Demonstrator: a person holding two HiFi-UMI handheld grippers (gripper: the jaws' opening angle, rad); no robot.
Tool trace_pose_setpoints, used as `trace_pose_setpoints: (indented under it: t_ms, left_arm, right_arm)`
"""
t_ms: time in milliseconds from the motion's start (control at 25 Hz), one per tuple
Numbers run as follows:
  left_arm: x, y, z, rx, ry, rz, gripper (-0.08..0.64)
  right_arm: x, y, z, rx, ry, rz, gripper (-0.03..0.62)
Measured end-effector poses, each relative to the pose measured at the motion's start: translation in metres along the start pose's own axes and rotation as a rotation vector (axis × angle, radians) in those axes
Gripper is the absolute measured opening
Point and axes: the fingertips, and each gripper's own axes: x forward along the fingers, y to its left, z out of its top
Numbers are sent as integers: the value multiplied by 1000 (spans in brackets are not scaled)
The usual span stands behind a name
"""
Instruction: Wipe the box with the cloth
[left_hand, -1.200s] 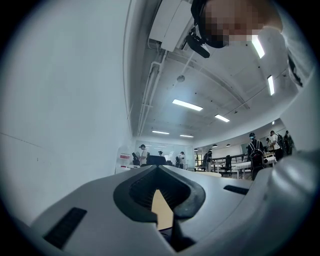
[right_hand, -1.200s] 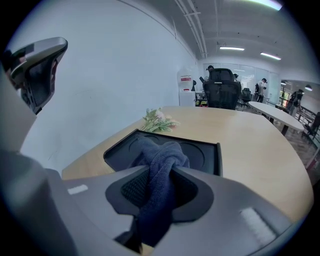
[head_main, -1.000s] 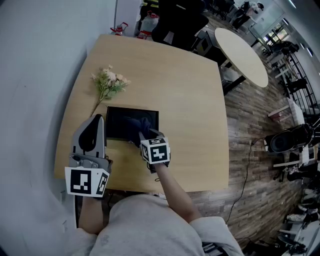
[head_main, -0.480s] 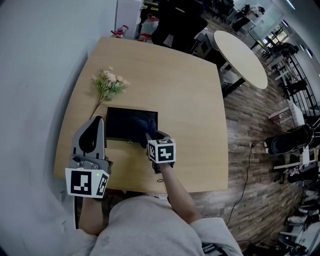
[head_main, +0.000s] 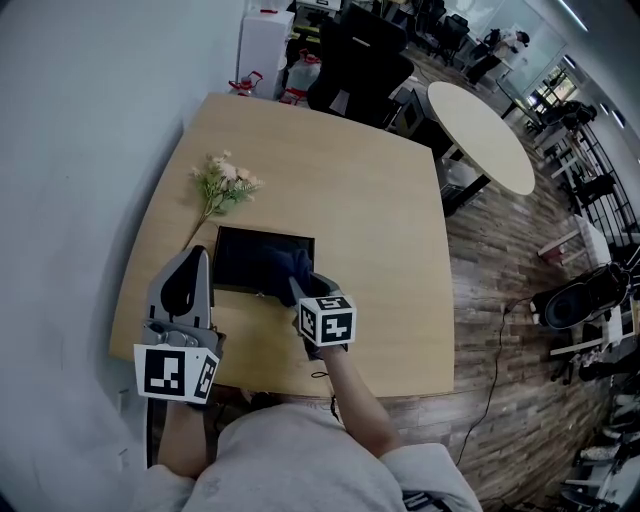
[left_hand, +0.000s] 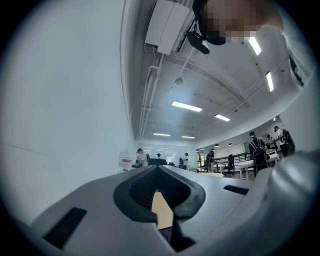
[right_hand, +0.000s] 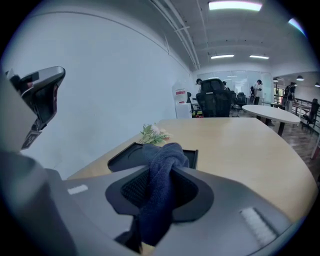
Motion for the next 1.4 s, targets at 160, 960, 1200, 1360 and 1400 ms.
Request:
trace_pose_setpoints:
  t_ms: [160, 960, 1200, 1360, 1400]
  left_arm:
    - [-7, -10, 7, 10, -10, 6, 8]
    - [-56, -71, 51, 45, -68, 40, 8]
    - [-69, -93, 58, 51, -77, 32, 8]
    - [-77, -107, 65, 52, -85, 28, 8]
    - [-79, -110, 66, 51, -89, 27, 8]
  right_arm:
    - [-23, 7, 13, -47, -71, 12, 120]
    - [-159, 14, 69, -163, -334, 34, 121]
    - [-199, 11, 76, -183, -394, 20, 121]
    - [-226, 6, 80, -186, -424, 9, 121]
    - [-232, 5, 81, -188, -433, 8, 121]
